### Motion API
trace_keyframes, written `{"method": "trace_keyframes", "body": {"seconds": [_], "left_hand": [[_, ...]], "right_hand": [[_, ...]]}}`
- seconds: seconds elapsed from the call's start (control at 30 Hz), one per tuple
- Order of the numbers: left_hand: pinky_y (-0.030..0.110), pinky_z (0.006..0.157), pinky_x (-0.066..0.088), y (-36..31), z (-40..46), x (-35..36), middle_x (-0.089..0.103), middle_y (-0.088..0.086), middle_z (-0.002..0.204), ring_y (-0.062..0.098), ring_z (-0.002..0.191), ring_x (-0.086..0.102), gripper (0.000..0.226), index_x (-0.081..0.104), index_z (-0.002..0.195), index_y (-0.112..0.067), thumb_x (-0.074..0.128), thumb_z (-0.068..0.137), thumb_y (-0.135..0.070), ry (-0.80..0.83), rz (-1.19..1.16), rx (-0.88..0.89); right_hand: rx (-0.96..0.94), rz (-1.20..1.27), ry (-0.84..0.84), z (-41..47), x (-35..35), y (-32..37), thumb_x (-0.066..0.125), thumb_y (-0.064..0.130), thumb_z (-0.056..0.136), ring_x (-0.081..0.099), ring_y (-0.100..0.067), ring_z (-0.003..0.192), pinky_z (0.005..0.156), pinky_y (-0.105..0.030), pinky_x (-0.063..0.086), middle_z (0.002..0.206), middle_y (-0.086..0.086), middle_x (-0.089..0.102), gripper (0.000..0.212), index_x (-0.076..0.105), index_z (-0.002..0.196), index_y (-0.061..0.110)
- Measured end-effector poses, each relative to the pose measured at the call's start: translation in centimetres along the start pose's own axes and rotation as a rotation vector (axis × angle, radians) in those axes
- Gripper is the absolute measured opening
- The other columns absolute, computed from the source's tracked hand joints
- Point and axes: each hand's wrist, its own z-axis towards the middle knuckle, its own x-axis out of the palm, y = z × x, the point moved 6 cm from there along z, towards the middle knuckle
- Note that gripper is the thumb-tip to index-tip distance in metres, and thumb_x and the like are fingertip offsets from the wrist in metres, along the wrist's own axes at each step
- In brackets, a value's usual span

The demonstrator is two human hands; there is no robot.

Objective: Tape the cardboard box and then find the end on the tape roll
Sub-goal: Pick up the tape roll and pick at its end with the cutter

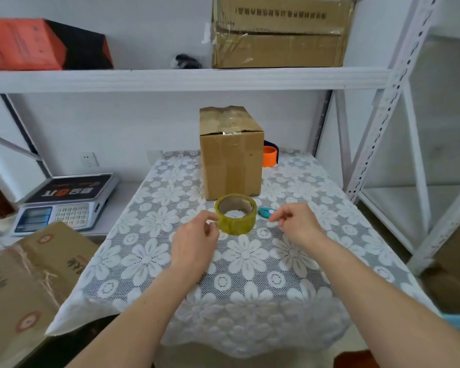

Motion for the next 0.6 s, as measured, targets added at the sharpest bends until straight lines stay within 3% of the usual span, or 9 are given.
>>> {"method": "trace_keyframes", "body": {"seconds": [0.13, 0.23, 0.37, 0.47, 0.53, 0.6], "left_hand": [[0.032, 0.058, 0.048, 0.5, -0.6, 0.4, 0.054, -0.005, 0.053, 0.012, 0.054, 0.053, 0.005, 0.064, 0.085, -0.023, 0.06, 0.087, -0.026, 0.043, -0.019, -0.029], [0.034, 0.059, 0.05, 0.0, -0.5, 0.3, 0.061, -0.002, 0.057, 0.018, 0.061, 0.06, 0.019, 0.058, 0.073, -0.024, 0.06, 0.085, -0.039, 0.038, 0.064, -0.067], [0.029, 0.066, 0.04, -2.4, 0.4, 0.4, 0.058, -0.007, 0.087, 0.016, 0.086, 0.057, 0.02, 0.061, 0.092, -0.027, 0.061, 0.084, -0.045, -0.033, 0.196, 0.059], [0.03, 0.092, 0.035, -3.9, 1.6, 2.8, 0.055, -0.007, 0.119, 0.015, 0.113, 0.045, 0.043, 0.061, 0.116, -0.03, 0.062, 0.08, -0.053, 0.07, 0.363, 0.254], [0.035, 0.099, 0.034, -4.0, 2.0, 4.3, 0.057, -0.005, 0.124, 0.018, 0.119, 0.044, 0.038, 0.065, 0.113, -0.026, 0.063, 0.082, -0.048, 0.203, 0.358, 0.24], [0.032, 0.091, 0.041, -4.1, 2.4, 4.3, 0.065, 0.0, 0.113, 0.02, 0.111, 0.053, 0.024, 0.071, 0.102, -0.019, 0.067, 0.083, -0.033, 0.217, 0.115, 0.166]], "right_hand": [[0.048, -0.066, -0.027, -0.6, 0.1, -1.2, 0.039, -0.012, 0.085, 0.054, -0.016, 0.078, 0.063, -0.026, 0.042, 0.098, -0.007, 0.058, 0.047, 0.065, 0.066, 0.023], [0.061, -0.057, -0.02, -0.8, 0.1, -1.1, 0.044, -0.009, 0.086, 0.057, -0.017, 0.089, 0.066, -0.026, 0.043, 0.107, -0.005, 0.061, 0.043, 0.066, 0.07, 0.023], [0.037, 0.051, 0.019, -0.9, 0.5, -0.4, 0.055, 0.001, 0.089, 0.062, -0.017, 0.078, 0.072, -0.03, 0.053, 0.087, -0.005, 0.066, 0.026, 0.067, 0.076, 0.02], [0.051, 0.173, 0.039, -1.4, 0.9, -0.1, 0.054, 0.009, 0.093, 0.061, -0.014, 0.059, 0.052, -0.02, 0.05, 0.073, -0.009, 0.068, 0.012, 0.066, 0.095, 0.009], [0.057, 0.194, 0.043, -1.7, 0.9, -0.1, 0.05, 0.01, 0.096, 0.06, -0.013, 0.058, 0.048, -0.017, 0.047, 0.068, -0.008, 0.067, 0.014, 0.063, 0.101, 0.008], [0.08, 0.25, 0.044, -2.0, 0.9, -0.1, 0.05, 0.012, 0.096, 0.063, -0.016, 0.062, 0.055, -0.021, 0.053, 0.072, -0.009, 0.069, 0.016, 0.063, 0.104, 0.007]]}}
